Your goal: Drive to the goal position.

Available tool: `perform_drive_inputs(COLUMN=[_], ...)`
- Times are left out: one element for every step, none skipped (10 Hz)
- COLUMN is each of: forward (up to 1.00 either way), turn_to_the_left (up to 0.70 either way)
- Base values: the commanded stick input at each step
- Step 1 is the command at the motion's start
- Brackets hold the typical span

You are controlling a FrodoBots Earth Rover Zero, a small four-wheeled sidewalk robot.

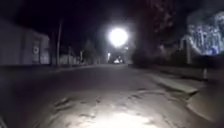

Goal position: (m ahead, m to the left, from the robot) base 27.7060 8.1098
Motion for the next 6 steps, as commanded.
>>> perform_drive_inputs(forward=[1.0, 1.0, 1.0, 1.0, 1.0, 1.0], turn_to_the_left=[0.0, 0.0, 0.0, 0.0, 0.0, 0.0])
